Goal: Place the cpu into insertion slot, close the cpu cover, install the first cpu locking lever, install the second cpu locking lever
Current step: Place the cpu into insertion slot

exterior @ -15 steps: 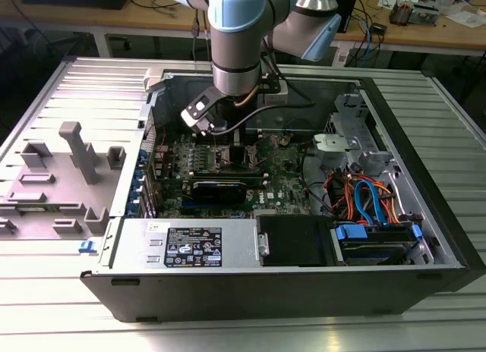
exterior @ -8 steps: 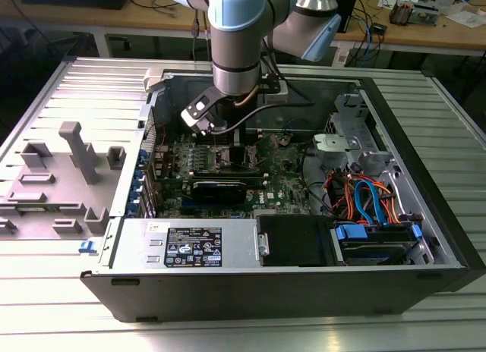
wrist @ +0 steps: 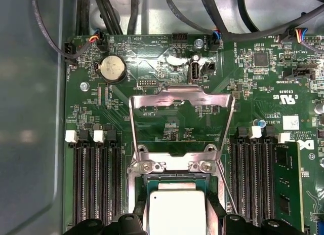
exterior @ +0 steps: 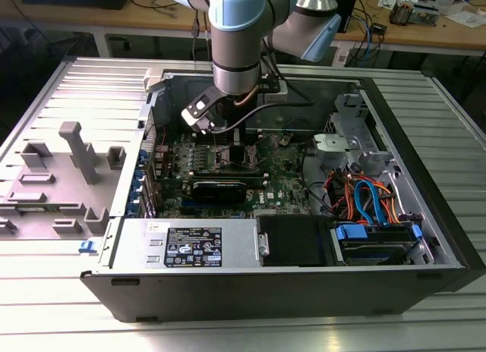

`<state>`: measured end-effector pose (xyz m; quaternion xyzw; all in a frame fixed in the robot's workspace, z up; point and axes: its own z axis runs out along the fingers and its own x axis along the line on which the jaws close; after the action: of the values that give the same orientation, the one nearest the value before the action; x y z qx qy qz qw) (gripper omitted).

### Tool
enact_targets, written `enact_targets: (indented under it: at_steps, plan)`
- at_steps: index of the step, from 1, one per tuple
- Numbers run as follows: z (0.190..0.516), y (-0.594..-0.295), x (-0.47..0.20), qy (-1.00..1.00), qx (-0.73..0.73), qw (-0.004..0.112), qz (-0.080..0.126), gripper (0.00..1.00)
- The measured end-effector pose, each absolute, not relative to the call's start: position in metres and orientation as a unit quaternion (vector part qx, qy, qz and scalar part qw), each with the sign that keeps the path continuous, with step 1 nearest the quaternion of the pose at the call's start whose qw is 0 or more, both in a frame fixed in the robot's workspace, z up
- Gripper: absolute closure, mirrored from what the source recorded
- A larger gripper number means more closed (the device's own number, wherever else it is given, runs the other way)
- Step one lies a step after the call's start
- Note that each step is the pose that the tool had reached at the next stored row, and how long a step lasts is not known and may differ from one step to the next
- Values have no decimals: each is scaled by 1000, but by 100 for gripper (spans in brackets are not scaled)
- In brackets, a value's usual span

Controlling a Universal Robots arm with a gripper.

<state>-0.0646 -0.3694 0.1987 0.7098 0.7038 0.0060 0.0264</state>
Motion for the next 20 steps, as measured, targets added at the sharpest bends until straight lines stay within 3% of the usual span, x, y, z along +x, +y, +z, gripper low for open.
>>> enact_targets:
  at_steps: [20]
  plan:
    - [198,-369,-63,700,714,27,6,46]
